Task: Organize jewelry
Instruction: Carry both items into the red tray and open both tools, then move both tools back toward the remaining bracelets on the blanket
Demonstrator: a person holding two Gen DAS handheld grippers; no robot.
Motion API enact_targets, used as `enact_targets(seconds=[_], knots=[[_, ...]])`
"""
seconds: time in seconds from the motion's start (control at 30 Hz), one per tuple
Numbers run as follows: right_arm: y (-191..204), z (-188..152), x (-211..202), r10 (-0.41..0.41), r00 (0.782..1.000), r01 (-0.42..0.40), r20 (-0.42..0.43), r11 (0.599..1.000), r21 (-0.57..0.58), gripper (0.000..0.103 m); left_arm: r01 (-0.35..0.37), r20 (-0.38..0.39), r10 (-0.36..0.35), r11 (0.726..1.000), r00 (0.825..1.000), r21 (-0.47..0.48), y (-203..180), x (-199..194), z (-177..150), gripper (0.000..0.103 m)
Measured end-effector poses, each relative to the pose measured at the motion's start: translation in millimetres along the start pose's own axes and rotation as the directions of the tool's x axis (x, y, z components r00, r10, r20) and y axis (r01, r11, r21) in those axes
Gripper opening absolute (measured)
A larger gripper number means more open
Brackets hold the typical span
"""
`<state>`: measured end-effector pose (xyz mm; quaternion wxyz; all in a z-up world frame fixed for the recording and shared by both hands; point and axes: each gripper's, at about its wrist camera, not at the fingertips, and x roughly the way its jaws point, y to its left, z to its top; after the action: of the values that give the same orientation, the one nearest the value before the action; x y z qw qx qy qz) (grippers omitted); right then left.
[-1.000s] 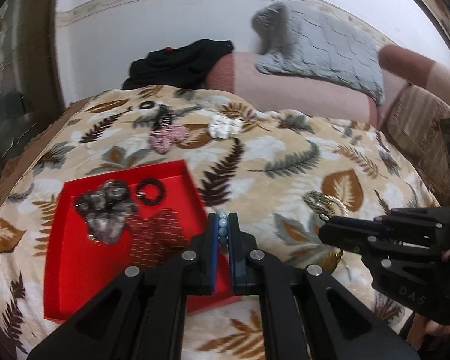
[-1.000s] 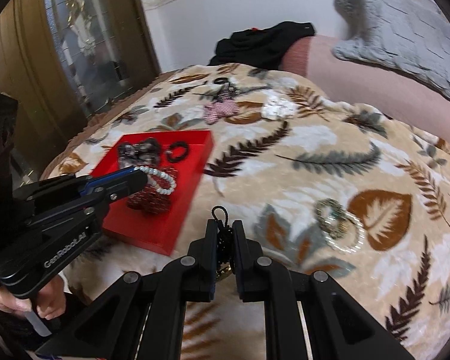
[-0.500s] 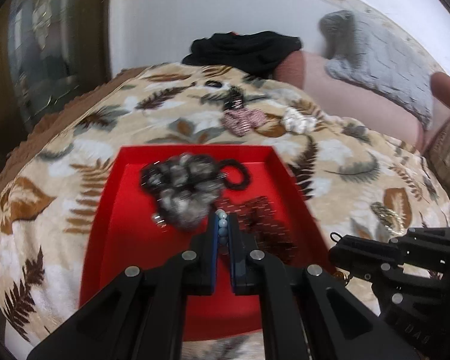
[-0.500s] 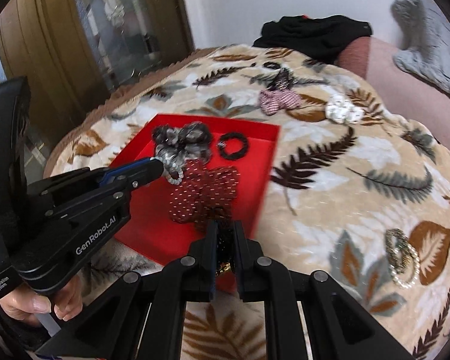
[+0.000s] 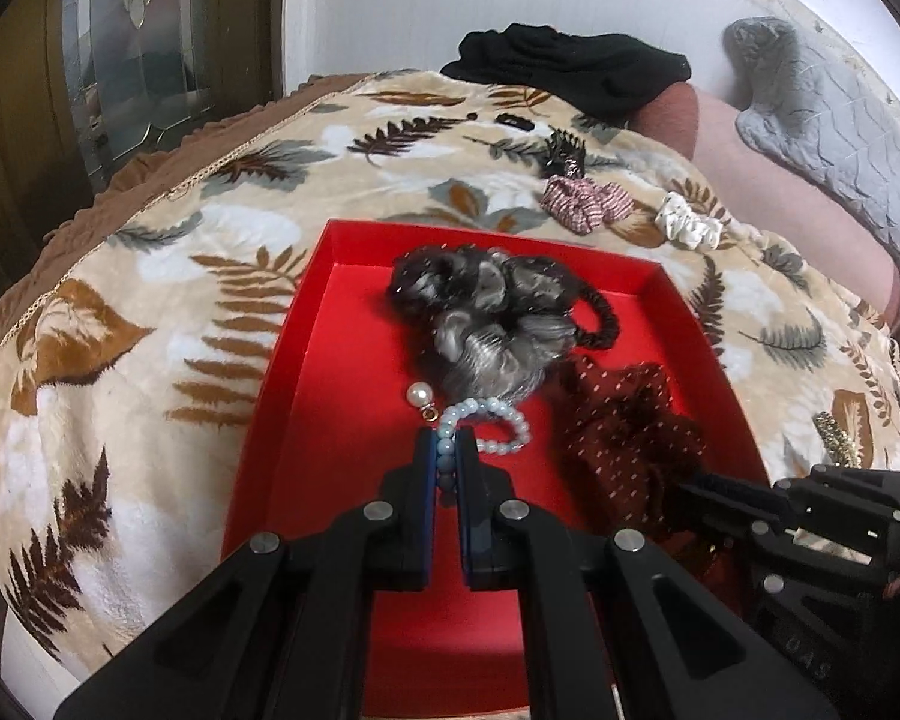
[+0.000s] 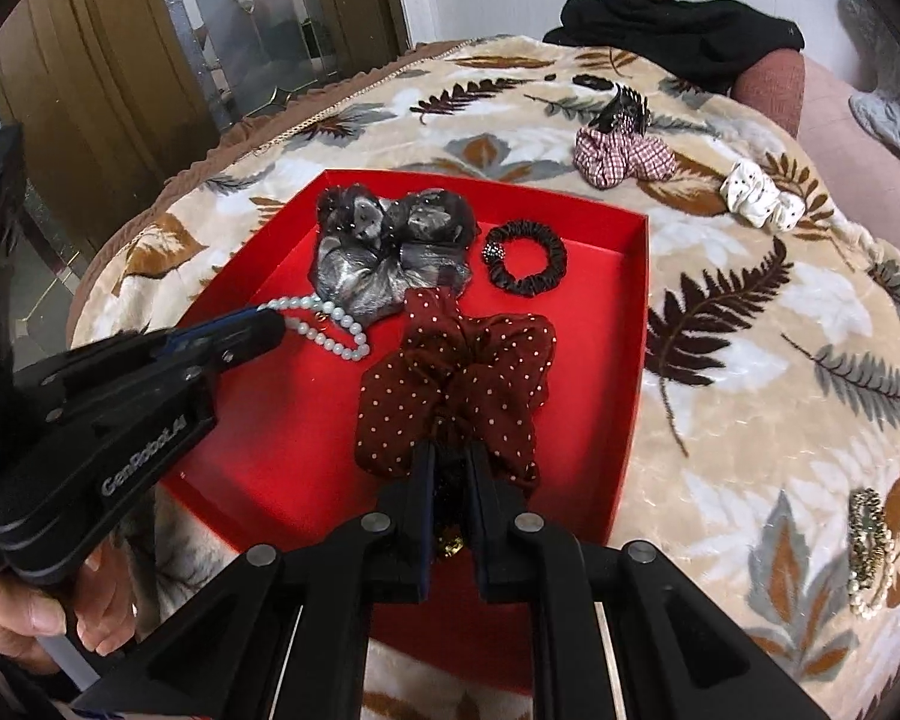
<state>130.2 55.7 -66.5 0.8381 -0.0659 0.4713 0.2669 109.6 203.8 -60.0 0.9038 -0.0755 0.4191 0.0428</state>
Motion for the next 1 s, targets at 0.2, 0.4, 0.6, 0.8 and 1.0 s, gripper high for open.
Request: enact_targets(seconds=[0.2, 0.4, 0.6, 0.8, 1.0], knots=[[-6, 7, 5, 0.006, 1.0, -0.006, -0.005, 1.0, 0.028, 0.025, -0.019, 0.006, 0.019, 1.0, 1.0, -0.007, 2, 0, 0, 0.006], [-13, 12, -20, 0.032, 0.998, -0.035, 0.057, 0.998, 0.045, 0.061, -0.015, 0.033, 0.016, 0.999, 0.999, -0.033, 2, -4, 2, 0.02], [-33, 11, -60, 0.031, 0.991, -0.042, 0.133, 0.995, 0.085, 0.061, 0.0, 0.091, -0.001, 1.0, 0.996, 0.002, -15, -16, 2, 0.02], [-73, -15, -89, -0.007, 0.988, -0.02, 0.157, 0.986, 0.165, 0.061, 0.035, 0.105, -0.047, 0.993, 0.993, 0.11, -60, -25, -4, 0.02], [-121, -49, -107, -0.046, 0.987, 0.004, 0.156, 0.966, 0.259, 0.061, 0.087, 0.086, -0.107, 0.974, 0.99, 0.209, -107, -32, -14, 0.021]])
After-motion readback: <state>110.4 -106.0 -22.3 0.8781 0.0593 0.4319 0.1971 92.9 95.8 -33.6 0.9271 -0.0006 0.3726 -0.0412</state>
